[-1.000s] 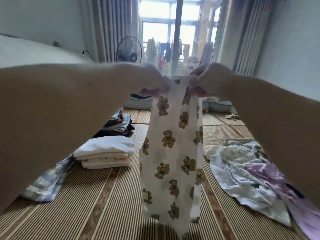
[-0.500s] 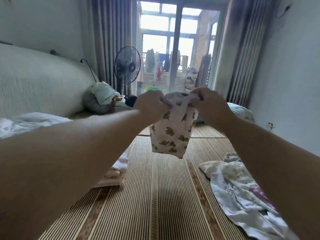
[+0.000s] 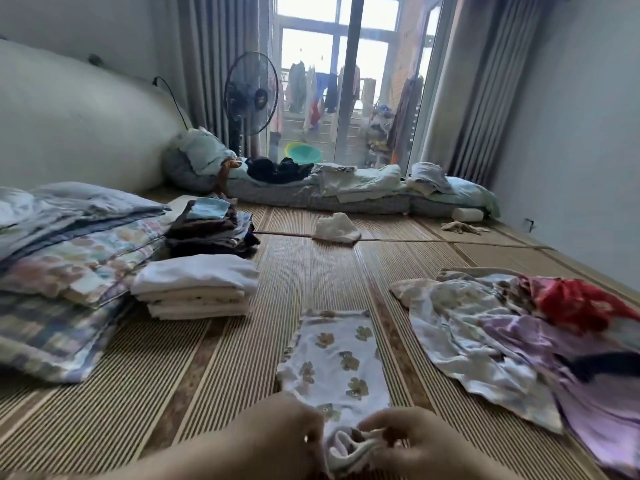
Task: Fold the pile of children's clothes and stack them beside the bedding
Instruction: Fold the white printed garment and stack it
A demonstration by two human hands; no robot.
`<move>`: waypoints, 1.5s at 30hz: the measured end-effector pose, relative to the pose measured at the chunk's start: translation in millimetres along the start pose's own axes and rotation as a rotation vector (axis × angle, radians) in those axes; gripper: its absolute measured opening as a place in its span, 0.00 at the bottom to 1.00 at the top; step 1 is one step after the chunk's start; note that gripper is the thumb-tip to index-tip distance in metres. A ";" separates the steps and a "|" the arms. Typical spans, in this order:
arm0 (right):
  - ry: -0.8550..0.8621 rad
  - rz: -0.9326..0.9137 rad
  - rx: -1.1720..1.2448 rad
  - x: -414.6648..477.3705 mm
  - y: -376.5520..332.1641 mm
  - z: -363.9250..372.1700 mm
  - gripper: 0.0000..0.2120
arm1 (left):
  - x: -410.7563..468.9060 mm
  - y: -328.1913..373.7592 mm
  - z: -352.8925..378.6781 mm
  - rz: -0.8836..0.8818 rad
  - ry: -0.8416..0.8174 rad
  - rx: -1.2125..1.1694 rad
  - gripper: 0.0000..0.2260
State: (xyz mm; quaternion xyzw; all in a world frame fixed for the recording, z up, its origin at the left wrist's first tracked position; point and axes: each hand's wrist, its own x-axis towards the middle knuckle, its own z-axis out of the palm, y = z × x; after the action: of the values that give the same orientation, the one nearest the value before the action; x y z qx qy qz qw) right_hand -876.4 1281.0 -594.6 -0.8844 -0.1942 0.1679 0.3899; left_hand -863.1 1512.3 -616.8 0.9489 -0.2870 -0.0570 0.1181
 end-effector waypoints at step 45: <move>-0.241 -0.050 0.421 53.9 67.9 -16.2 0.12 | 20.4 -62.6 1.0 -0.176 -0.364 -0.738 0.06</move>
State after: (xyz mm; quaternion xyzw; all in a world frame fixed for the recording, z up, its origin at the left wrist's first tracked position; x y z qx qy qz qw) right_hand -807.9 1254.4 -643.3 -0.7521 -0.2218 0.2992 0.5437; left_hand -813.1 1551.3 -634.6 0.8383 -0.1814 -0.3328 0.3920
